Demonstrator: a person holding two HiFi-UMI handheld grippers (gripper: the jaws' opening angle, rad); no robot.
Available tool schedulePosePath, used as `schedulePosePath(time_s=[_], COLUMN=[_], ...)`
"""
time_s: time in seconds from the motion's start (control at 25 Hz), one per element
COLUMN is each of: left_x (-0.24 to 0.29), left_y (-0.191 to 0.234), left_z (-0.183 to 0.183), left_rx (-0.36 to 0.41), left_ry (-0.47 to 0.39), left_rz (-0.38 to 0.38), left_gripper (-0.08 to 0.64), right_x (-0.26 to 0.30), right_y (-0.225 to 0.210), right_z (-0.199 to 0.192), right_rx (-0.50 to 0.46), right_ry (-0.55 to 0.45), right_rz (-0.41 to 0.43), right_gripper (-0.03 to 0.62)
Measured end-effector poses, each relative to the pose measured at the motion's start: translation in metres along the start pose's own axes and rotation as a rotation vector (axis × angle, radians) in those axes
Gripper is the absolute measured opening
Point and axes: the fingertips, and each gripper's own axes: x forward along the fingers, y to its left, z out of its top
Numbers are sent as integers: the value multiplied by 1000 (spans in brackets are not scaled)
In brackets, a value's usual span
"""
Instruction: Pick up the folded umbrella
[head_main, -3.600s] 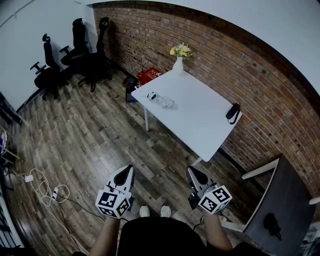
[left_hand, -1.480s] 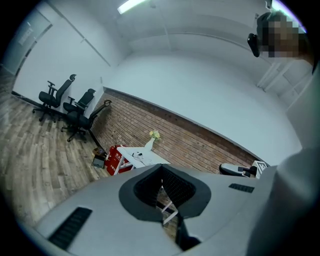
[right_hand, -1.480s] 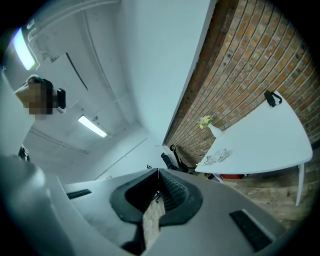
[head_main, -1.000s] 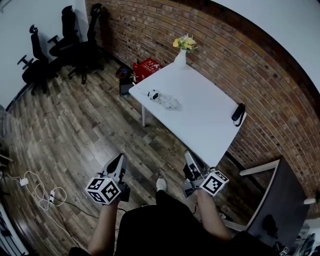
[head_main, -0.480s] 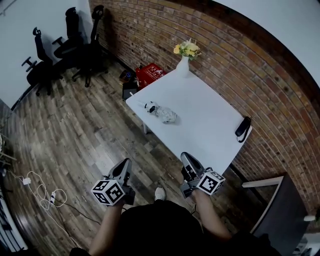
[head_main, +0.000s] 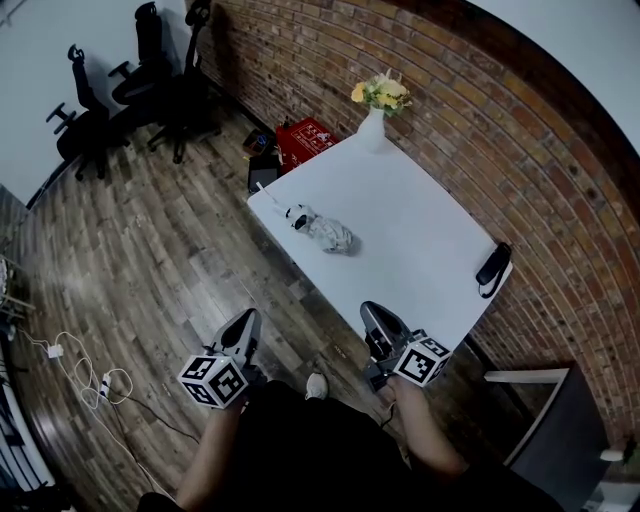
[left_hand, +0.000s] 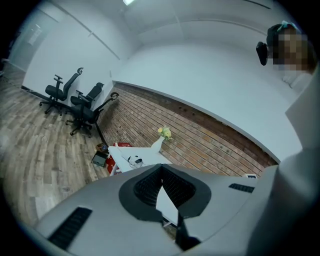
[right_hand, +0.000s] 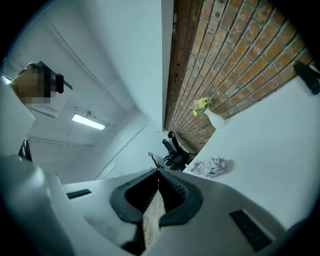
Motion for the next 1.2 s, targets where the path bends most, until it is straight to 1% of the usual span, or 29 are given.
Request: schedulePosePath(time_s=[0.24, 0.44, 0.64, 0.88, 1.04, 1.2], left_x=[9, 26, 57, 101, 131, 156], left_y=[7, 17, 30, 49, 56, 63], left_z=[9, 16, 29, 53, 69, 81], left_rx=[14, 10, 30, 51, 71, 91], left_ry=[2, 16, 57, 110, 147, 191], left_rz=[9, -12, -61, -120, -176, -250], left_gripper=[12, 12, 12, 12, 12, 12], right_x=[18, 37, 57, 93, 116, 140], right_y=[-1, -2, -14, -28, -44, -55], right_z=[-2, 1, 5, 15, 21, 20], right_rx=[5, -12, -22, -11, -57, -123], right_ry=[27, 30, 19, 7, 21, 65], right_rz=[19, 23, -33, -49, -111, -177], right_gripper=[21, 21, 21, 21, 21, 21])
